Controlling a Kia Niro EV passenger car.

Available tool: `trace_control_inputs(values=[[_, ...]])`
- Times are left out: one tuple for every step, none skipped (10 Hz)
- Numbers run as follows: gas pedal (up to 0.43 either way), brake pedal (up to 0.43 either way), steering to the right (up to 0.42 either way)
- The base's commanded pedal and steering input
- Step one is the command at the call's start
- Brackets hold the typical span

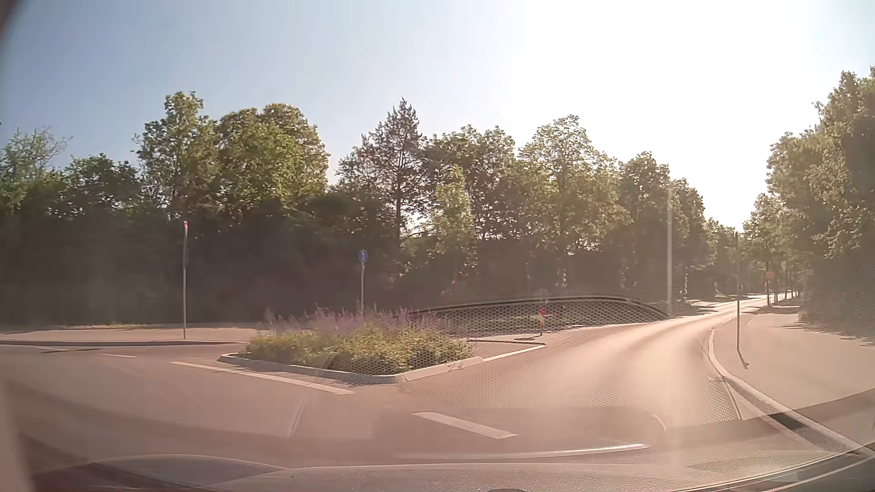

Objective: Follow the waypoints while adhering to traffic rules and regulations

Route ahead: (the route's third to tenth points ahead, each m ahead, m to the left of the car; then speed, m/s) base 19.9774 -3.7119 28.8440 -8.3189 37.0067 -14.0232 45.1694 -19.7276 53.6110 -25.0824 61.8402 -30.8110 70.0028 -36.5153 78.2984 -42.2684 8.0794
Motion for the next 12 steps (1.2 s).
trace_control_inputs(values=[[0.228,0.012,0.148],[0.228,0.012,0.148],[0.228,0.012,0.148],[0.240,0.012,0.148],[0.240,0.012,0.148],[0.240,0.012,0.148],[0.260,0.012,0.143],[0.280,0.012,0.133],[0.280,0.012,0.119],[0.280,0.012,0.111],[0.311,0.012,0.111],[0.319,0.012,0.111]])
